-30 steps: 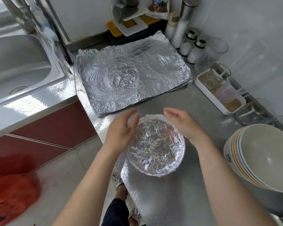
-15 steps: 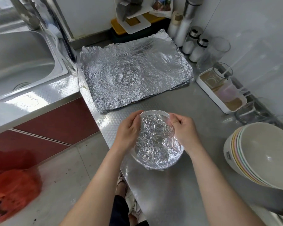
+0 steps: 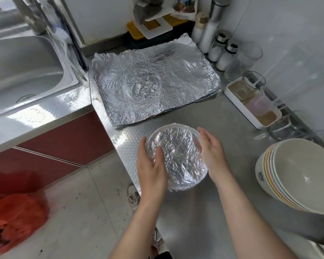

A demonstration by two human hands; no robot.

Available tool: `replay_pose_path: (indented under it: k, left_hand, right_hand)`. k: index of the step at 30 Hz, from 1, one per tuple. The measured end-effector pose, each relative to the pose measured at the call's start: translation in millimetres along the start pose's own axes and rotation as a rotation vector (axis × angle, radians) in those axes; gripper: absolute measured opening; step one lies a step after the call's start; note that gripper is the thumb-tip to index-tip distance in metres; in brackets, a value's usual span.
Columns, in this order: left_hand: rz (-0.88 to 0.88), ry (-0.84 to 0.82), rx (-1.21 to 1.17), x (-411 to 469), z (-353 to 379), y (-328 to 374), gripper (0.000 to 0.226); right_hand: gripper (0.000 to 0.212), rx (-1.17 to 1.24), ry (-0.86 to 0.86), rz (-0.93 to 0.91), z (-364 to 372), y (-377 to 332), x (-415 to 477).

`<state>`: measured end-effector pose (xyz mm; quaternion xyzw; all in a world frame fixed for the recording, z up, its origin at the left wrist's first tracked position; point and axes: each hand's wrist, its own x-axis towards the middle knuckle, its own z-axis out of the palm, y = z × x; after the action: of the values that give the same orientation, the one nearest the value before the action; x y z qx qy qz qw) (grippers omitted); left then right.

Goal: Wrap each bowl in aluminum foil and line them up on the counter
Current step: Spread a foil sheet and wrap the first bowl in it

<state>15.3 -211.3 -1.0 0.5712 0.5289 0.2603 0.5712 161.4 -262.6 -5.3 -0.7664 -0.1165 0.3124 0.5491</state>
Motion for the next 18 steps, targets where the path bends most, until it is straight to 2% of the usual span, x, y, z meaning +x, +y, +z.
replay_pose_path:
  k: [2,4,9,11,13,16,18]
  left_hand:
    - [-0.015,0.079,-0.060,-5,8,-6,0.048]
    - [0.018,0.127,-0.016,5,10,-11,0.042]
    - [0.077,-0.066,0.031,39,3,5,0.038]
    - [0.082,-0.095,0.053,49,2,12,0.038]
    - [0.057,-0.008,0.046,46,0,16,0.041]
    - [-0.068,0.104,-0.056,20,2,11,0.049]
    - [-0.187,0.137,-0.175,6,11,9,0.052]
  right_hand:
    - [0.035,-0.062,0.036,-0.028,3,5,-1]
    - [0.028,-0.065,0.083,-0.054,3,12,-2]
    - [0.033,0.117,0.327,0.023,17,19,-16]
    - [0.028,0.222,0.350,0.097,20,16,-21]
    - [0.023,0.283,0.352,0.119,16,13,-22]
    - [0.037,0.213,0.364,0.066,9,12,-16]
    - [0.029,0.203,0.320,0.038,11,14,-13]
